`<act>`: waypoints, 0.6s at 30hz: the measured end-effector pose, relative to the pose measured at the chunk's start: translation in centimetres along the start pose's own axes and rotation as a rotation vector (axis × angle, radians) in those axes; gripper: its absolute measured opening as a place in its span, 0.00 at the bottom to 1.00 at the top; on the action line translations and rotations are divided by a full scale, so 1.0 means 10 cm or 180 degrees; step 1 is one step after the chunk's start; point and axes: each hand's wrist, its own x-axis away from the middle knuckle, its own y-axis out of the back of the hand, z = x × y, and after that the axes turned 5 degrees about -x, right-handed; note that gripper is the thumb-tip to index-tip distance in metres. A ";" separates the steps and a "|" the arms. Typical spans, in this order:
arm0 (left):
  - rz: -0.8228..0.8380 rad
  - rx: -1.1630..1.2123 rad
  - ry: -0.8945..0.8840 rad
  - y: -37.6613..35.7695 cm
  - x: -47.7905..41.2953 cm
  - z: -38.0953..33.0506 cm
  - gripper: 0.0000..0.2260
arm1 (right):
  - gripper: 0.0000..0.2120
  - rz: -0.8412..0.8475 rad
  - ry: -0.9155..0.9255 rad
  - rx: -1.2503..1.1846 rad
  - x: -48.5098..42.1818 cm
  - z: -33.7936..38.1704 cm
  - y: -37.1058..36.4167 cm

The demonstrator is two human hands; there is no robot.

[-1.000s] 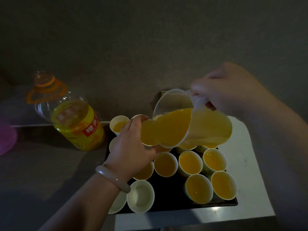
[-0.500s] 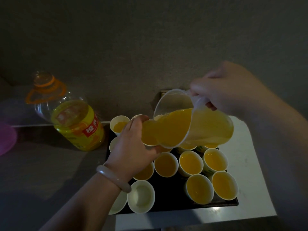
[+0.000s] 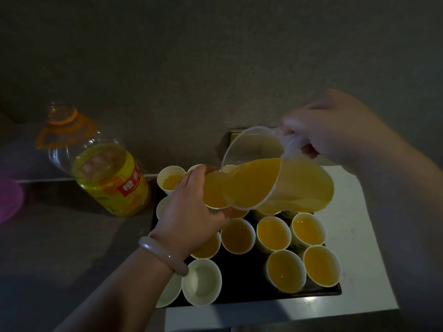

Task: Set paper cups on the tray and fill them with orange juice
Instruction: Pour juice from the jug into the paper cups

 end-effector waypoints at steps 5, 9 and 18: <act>-0.0055 0.0158 -0.0025 -0.02 0.00 0.01 0.37 | 0.10 -0.0315 -0.0348 -0.0591 -0.02 -0.14 0.04; -0.0158 0.0240 -0.0099 -0.03 0.01 0.02 0.33 | 0.09 -0.0483 -0.0562 -0.1089 -0.02 -0.29 0.07; -0.0271 0.0337 -0.0088 -0.06 0.01 0.00 0.33 | 0.10 -0.0662 -0.0796 -0.2053 0.07 -0.49 0.14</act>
